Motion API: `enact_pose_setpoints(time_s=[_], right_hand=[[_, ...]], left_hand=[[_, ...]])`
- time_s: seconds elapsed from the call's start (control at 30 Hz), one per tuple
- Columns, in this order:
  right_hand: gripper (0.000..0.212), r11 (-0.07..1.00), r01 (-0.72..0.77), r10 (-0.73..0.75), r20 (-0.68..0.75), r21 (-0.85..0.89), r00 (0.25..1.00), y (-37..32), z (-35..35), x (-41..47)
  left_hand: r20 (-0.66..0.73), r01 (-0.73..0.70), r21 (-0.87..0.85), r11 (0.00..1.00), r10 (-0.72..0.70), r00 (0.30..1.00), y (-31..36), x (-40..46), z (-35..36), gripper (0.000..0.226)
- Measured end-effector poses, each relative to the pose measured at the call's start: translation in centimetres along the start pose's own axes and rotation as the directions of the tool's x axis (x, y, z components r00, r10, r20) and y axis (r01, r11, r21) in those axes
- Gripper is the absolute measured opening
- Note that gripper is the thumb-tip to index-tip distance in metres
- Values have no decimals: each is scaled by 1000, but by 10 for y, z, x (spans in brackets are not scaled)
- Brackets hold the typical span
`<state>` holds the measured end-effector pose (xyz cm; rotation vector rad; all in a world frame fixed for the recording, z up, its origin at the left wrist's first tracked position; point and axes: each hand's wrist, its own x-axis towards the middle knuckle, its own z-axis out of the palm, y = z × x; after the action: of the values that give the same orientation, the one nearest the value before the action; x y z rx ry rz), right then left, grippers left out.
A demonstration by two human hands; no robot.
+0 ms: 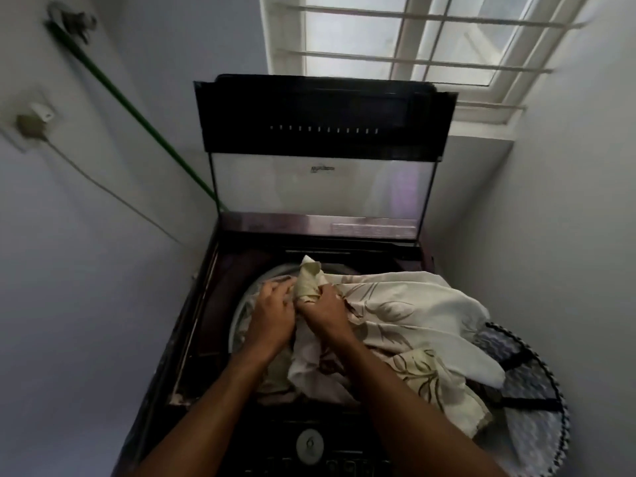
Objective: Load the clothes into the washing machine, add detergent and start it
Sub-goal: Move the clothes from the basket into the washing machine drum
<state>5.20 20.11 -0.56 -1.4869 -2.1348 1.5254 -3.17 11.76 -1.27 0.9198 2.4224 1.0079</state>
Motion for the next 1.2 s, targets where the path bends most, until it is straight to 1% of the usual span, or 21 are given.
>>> enact_pose_setpoints(time_s=[0.03, 0.1, 0.17, 0.2, 0.27, 0.33, 0.37, 0.43, 0.5, 0.53, 0.57, 0.6, 0.67, 0.77, 0.8, 0.87, 0.9, 0.93, 1.0, 1.1, 1.2], right_hand=[[83, 1000, -17, 17, 18, -11, 1000, 13, 11, 3], [81, 995, -81, 86, 77, -61, 993, 38, 27, 8], [80, 981, -140, 160, 157, -132, 974, 53, 34, 13], [83, 977, -140, 172, 206, -160, 963, 62, 36, 19], [85, 976, -106, 161, 301, -191, 940, 66, 32, 28], [80, 984, -60, 114, 328, -170, 938, 67, 19, 36], [74, 982, -23, 81, 310, -186, 947, 56, 5, 28], [59, 982, 63, -26, 209, -175, 978, 37, -23, 13], [45, 971, 137, -136, 22, -198, 991, 36, -49, 8], [43, 948, 169, -204, -107, -270, 973, 39, -63, 6], [46, 916, 136, -231, -216, -378, 949, 41, -77, 4], [55, 880, 66, -228, -295, -471, 928, 48, -92, 4], [83, 845, -133, -62, -342, -518, 938, 66, -118, 3], [113, 842, -325, 214, -288, -431, 934, 105, -148, 0], [118, 866, -330, 243, -260, -375, 934, 119, -154, -3], [115, 956, -252, 215, -225, -151, 950, 142, -159, -12], [105, 975, -215, 197, -228, -56, 954, 145, -159, -19], [93, 981, -195, 184, -253, -20, 950, 148, -158, -23], [83, 981, -189, 166, -315, -44, 934, 150, -157, -22], [84, 978, -192, 158, -329, -76, 931, 152, -154, -19], [79, 975, -204, 165, -331, -88, 929, 154, -155, -16]], left_hand=[[51, -8, -4, 1000, 8, 999, -6, -2, 2, 41], [235, -17, 24, 1000, 11, 972, -19, -7, 11, 41], [431, -3, 100, 995, -41, 901, -34, -15, 24, 46], [476, -3, 122, 993, -56, 878, -40, -17, 29, 50], [477, 6, 118, 993, -62, 877, -45, -18, 36, 53], [409, 8, 130, 992, -61, 910, -40, -17, 41, 48], [333, -20, 155, 988, -34, 942, -36, -15, 44, 45], [153, -121, 212, 970, 90, 984, -24, -14, 49, 45], [50, -242, 240, 940, 237, 970, -8, -12, 57, 44], [45, -317, 248, 915, 316, 948, 2, -11, 63, 46], [56, -393, 246, 886, 392, 918, 11, -10, 68, 47], [94, -452, 202, 869, 442, 892, 25, -10, 74, 48], [205, -493, 69, 868, 471, 858, 49, -14, 89, 58], [399, -514, -8, 858, 474, 785, 82, -25, 114, 87], [475, -508, -5, 862, 449, 757, 92, -26, 121, 95], [623, -494, 41, 869, 364, 693, 106, -26, 139, 109], [673, -504, 74, 860, 330, 662, 111, -25, 145, 113], [708, -521, 112, 846, 300, 639, 114, -25, 153, 115], [740, -539, 146, 830, 270, 616, 115, -27, 164, 117], [729, -510, 94, 855, 290, 620, 109, -29, 170, 121], [716, -491, 62, 869, 304, 628, 103, -26, 174, 122]])
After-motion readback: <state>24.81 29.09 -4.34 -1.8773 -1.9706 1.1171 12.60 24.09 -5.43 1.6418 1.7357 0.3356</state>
